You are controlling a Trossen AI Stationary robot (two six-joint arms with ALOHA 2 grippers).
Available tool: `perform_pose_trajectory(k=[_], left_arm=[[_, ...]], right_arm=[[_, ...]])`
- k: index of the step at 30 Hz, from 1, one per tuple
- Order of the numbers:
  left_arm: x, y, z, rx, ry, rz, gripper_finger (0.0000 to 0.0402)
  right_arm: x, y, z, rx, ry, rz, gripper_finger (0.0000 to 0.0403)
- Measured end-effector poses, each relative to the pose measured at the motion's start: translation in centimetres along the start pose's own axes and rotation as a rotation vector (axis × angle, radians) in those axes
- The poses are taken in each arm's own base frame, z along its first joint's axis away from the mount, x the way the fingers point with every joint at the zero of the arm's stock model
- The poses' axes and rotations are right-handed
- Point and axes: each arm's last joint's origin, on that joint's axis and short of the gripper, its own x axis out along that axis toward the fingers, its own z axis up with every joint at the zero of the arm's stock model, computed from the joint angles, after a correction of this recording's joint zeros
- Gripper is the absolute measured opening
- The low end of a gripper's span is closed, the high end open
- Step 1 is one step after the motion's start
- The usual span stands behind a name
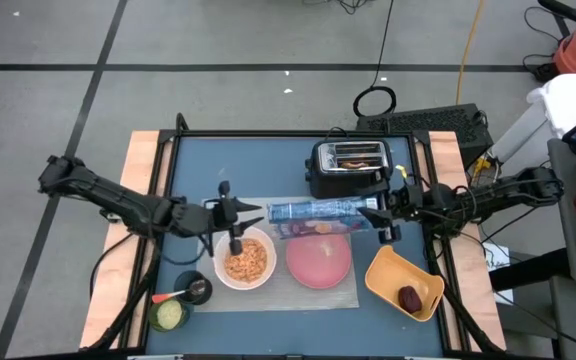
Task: Arrange a breakfast setting
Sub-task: Pour the cereal into the white bowl
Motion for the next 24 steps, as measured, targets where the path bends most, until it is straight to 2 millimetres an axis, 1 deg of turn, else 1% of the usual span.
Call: perform_pose_trajectory(k=[2, 5, 14, 18, 21, 24], left_arm=[[0.5, -0.3, -0.4, -0.009, 0.022, 0.0, 0.0131], [0.7, -0.5, -0.7, -0.022, 0.039, -0.011, 0.0131], [0.7, -1.0, -0.7, -0.072, 0.052, -0.167, 0.0131], [0.7, -1.0, -0.6, -0.1, 0.041, -0.17, 0.0131], [0.8, -1.0, -0.1, -0.124, -0.013, -0.175, 0.0131], [1.4, -1.2, -0.2, -0.125, -0.02, -0.169, 0.0131]], right_arm=[[0.0, 0.0, 0.0, 0.0, 0.004, 0.0, 0.0182], [0.0, 0.0, 0.0, 0.001, 0.0, 0.0, 0.0181], [0.0, 0.0, 0.0, 0.001, 0.001, 0.0, 0.018], [0.0, 0.0, 0.0, 0.001, 0.001, 0.0, 0.018], [0.0, 0.0, 0.0, 0.001, 0.0, 0.0, 0.018], [0.0, 0.0, 0.0, 0.001, 0.0, 0.0, 0.018]])
